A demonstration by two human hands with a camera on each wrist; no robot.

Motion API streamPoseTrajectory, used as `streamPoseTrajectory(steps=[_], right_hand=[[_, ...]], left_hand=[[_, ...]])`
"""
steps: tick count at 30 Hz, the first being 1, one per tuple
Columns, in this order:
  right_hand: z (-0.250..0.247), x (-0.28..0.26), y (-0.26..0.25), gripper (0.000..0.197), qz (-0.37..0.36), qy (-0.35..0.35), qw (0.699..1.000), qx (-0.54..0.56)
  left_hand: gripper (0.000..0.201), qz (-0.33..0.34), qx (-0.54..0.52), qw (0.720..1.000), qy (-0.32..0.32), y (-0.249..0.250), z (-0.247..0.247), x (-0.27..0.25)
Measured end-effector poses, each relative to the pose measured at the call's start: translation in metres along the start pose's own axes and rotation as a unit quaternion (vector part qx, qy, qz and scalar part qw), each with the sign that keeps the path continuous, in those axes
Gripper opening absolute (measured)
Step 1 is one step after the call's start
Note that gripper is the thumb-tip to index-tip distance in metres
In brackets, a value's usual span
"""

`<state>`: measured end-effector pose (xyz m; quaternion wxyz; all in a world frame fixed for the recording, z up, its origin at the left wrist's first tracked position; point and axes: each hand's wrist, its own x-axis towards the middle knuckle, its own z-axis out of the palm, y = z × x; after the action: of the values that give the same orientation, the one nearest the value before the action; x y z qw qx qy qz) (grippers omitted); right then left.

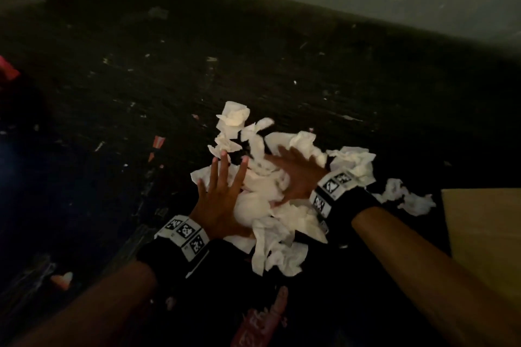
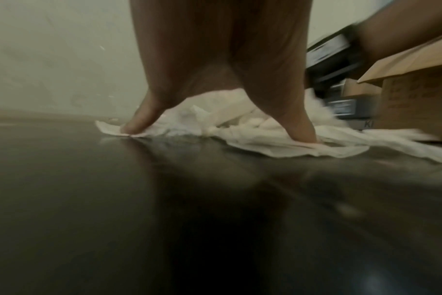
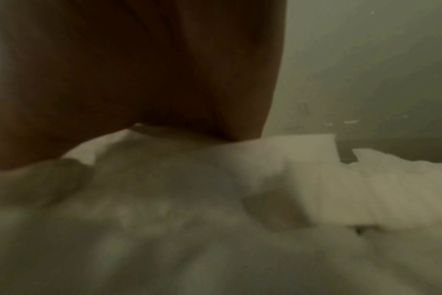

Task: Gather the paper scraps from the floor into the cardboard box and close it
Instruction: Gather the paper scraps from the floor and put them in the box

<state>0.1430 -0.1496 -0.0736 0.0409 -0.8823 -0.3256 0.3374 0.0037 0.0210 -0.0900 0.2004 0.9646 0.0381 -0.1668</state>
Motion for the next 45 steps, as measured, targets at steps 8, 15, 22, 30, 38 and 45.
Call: streamPoseTrajectory(steps=[8, 15, 22, 30, 38, 45], right_hand=[[-0.002, -0.059, 0.007, 0.124, 0.016, 0.019, 0.997, 0.073], [0.009, -0.069, 0.032, 0.131, 0.066, -0.028, 0.996, 0.057], [0.034, -0.055, 0.008, 0.143, 0.001, 0.016, 1.0, -0.024], [0.06, -0.056, -0.007, 0.136, -0.049, 0.106, 0.993, 0.001], [0.072, -0.082, -0.036, 0.11, -0.041, 0.145, 0.986, 0.075], [0.097, -0.1, -0.058, 0.082, -0.095, 0.222, 0.97, 0.011]], left_hand=[[0.129, 0.047, 0.053, 0.996, -0.057, 0.001, -0.002, 0.005], [0.134, 0.064, 0.05, 0.988, -0.135, 0.005, -0.021, 0.005], [0.138, 0.049, 0.062, 0.986, -0.146, 0.022, -0.005, 0.008], [0.139, 0.052, 0.057, 0.993, -0.084, 0.032, 0.009, 0.003], [0.129, 0.107, -0.021, 0.993, -0.034, 0.036, 0.003, -0.027], [0.097, 0.073, -0.094, 0.991, -0.053, 0.04, 0.006, -0.052]])
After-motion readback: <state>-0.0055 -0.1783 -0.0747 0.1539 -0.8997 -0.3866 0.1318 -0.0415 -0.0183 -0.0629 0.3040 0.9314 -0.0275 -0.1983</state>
